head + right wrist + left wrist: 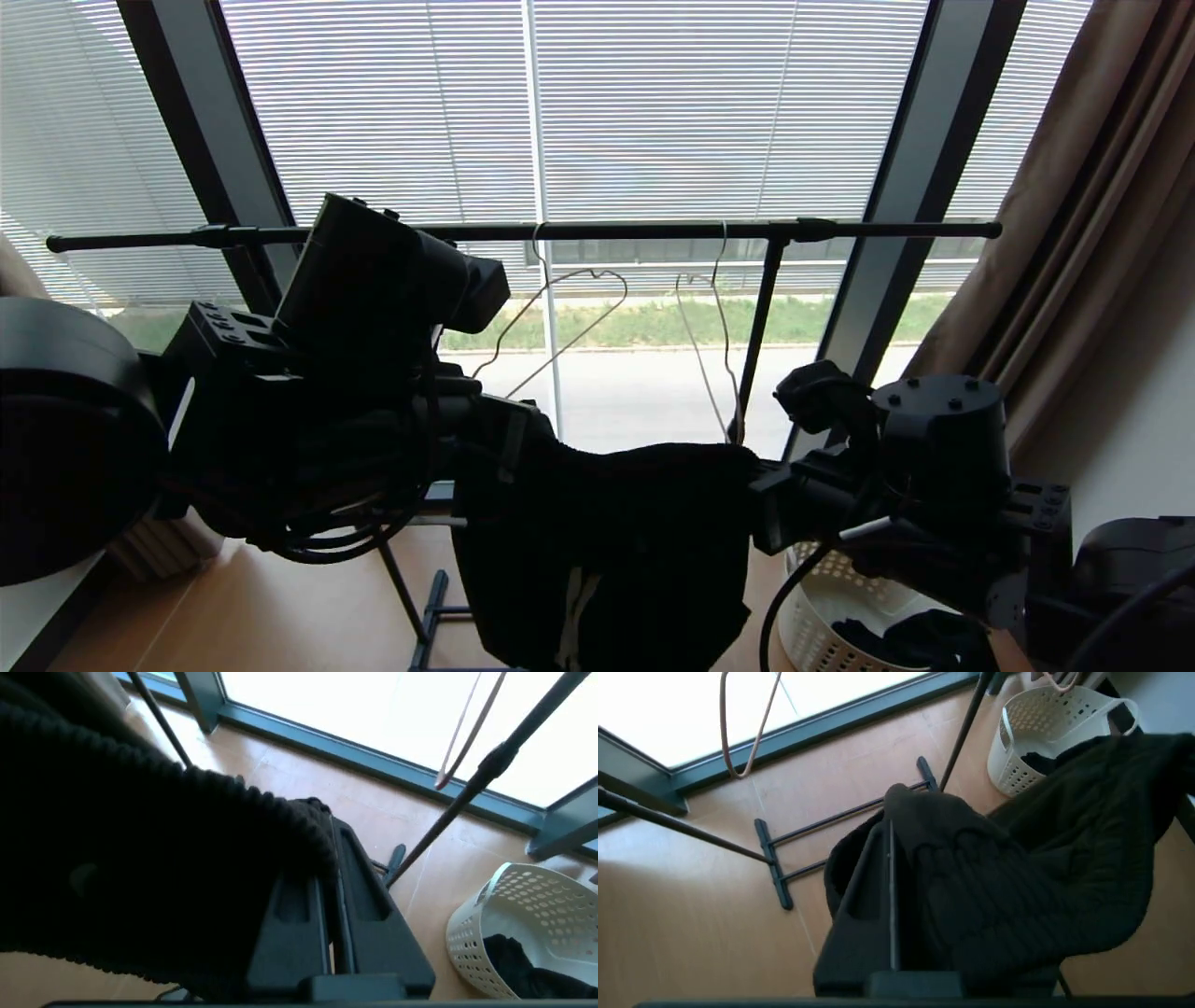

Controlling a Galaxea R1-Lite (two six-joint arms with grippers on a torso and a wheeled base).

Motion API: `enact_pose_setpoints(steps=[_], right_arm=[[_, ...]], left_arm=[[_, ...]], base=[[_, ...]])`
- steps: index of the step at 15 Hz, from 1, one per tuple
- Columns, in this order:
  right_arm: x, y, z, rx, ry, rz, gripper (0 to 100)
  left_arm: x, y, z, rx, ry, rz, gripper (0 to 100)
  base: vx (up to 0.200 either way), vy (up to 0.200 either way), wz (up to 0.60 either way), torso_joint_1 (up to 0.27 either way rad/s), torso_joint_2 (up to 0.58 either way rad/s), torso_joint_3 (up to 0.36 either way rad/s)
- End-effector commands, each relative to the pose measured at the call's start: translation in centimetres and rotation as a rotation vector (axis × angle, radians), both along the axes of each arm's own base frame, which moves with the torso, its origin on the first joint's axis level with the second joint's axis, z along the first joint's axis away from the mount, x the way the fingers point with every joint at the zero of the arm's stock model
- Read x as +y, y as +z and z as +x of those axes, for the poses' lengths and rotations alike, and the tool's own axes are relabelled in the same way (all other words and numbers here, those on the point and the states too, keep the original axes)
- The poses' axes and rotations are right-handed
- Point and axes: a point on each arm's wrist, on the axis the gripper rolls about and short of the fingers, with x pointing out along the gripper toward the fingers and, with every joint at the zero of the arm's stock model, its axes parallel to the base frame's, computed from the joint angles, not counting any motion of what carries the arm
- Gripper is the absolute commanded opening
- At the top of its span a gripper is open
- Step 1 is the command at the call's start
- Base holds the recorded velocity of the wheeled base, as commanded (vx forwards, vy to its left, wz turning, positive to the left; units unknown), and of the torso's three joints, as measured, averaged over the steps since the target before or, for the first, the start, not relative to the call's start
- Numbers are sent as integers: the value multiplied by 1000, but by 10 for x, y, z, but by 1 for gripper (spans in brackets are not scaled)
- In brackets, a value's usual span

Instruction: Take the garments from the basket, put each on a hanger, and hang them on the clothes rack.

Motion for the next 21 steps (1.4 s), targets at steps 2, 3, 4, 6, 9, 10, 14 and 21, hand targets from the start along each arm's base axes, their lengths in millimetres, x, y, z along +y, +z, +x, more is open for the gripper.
enact_pose_setpoints(steps=[2,3,4,6,9,10,14,21], right_arm=[[-17,22,13,-62,-75,48,0],[-20,26,13,-72,-86,55,0],[-24,28,13,-80,-95,58,0],[-30,36,14,-102,-114,72,0],[-37,42,16,-122,-139,83,0],[-37,43,16,-124,-141,82,0],[-36,40,17,-117,-143,76,0],[-33,38,22,-114,-149,73,0]], left_arm=[[4,-15,-3,32,1,32,100],[5,-20,-4,43,3,43,100],[8,-22,-3,50,9,47,100],[14,-24,1,55,36,55,100],[19,-22,-2,52,36,51,100],[24,-19,-5,62,-10,36,100],[35,-9,-23,79,-210,-30,100],[63,-10,-17,155,-317,-171,100]], base=[[0,0,0,0,0,0],[0,0,0,0,0,0],[0,0,0,0,0,0],[0,0,0,0,0,0],[0,0,0,0,0,0],[0,0,0,0,0,0],[0,0,0,0,0,0],[0,0,0,0,0,0]])
